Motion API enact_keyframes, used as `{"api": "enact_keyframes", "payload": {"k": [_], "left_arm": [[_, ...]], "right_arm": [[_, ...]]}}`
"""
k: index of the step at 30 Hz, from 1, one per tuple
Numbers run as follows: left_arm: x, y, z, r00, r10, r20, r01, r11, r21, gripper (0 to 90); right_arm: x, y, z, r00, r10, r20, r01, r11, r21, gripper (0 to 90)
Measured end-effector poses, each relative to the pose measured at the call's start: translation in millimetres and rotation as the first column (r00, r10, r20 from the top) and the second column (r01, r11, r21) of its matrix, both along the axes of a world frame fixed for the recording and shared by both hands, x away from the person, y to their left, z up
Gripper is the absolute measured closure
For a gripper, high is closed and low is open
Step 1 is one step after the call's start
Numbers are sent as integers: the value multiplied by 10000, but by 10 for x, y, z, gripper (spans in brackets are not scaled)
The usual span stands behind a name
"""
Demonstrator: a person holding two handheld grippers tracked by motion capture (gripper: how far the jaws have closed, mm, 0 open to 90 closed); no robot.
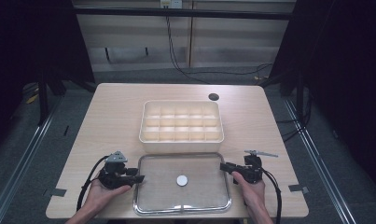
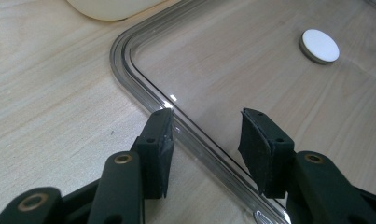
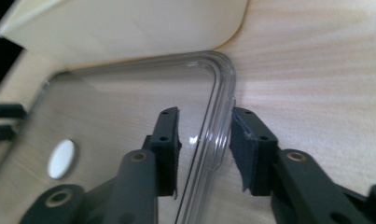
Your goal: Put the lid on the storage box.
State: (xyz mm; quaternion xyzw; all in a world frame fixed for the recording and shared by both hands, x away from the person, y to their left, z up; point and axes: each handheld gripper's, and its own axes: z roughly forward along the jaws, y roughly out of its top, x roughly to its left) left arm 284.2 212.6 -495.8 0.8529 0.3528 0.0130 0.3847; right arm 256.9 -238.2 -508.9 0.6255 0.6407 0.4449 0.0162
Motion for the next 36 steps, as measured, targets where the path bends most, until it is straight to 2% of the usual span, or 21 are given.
{"api": "enact_keyframes", "payload": {"k": [2,6,9,10,11,12,14,16,17,22,23,24,25,26,27,28,34,36], "left_arm": [[1,0,-1,10000,-30,7,30,10000,-16,542],[-6,-2,1,10000,-40,68,39,10000,71,540],[-1,5,-1,10000,-32,48,32,10000,10,536],[-2,4,-2,10000,-18,65,18,10000,10,536],[-6,-3,-1,10000,-11,50,11,10000,21,516],[-6,-3,-1,10000,-11,50,11,10000,21,514],[-6,-3,-2,10000,-41,75,41,10000,28,514],[-5,-3,-2,10000,-45,68,45,10000,17,514],[-5,-3,-2,10000,-51,72,51,10000,18,514],[-1,0,-10,9999,-46,105,47,10000,-78,514],[1,1,-11,9999,-33,140,34,10000,-64,514],[2,0,-12,9999,-37,113,38,9999,-97,514],[5,0,-11,10000,-32,45,33,9999,-137,505],[5,0,-11,10000,-32,45,33,9999,-137,503],[5,1,-9,10000,-38,58,38,9999,-102,503],[5,1,-11,10000,-17,80,18,9999,-113,501],[13,10,-13,10000,-65,52,66,9999,-158,488],[12,6,-16,10000,-62,48,63,9998,-196,481]], "right_arm": [[-8,-46,-17,9999,-123,-74,126,9987,485,678],[-14,-46,-10,9998,-180,-42,183,9983,546,681],[-28,-73,0,9997,-243,34,238,9951,960,694],[-28,-73,0,9997,-243,34,238,9951,960,694],[-34,-88,1,9997,-232,18,228,9915,1282,726],[-34,-88,1,9997,-232,18,228,9915,1282,726],[-36,-53,11,9999,-13,107,-5,9856,1690,717],[-40,-47,28,9999,-71,157,44,9861,1662,717],[-36,-61,49,9995,153,293,-199,9864,1633,716],[-38,-69,58,9980,469,417,-529,9860,1579,700],[-36,-71,69,9960,693,568,-781,9823,1704,681],[-36,-71,69,9960,693,568,-781,9823,1704,681],[-29,-34,66,9918,1124,608,-1222,9734,1936,628],[-29,-34,66,9918,1124,608,-1222,9734,1936,628],[-25,1,67,9885,1380,616,-1469,9732,1771,626],[-24,42,78,9876,1441,616,-1519,9772,1482,615],[-11,37,88,9879,1393,679,-1486,9761,1586,663],[-26,16,106,9882,1281,836,-1420,9713,1908,692]]}}
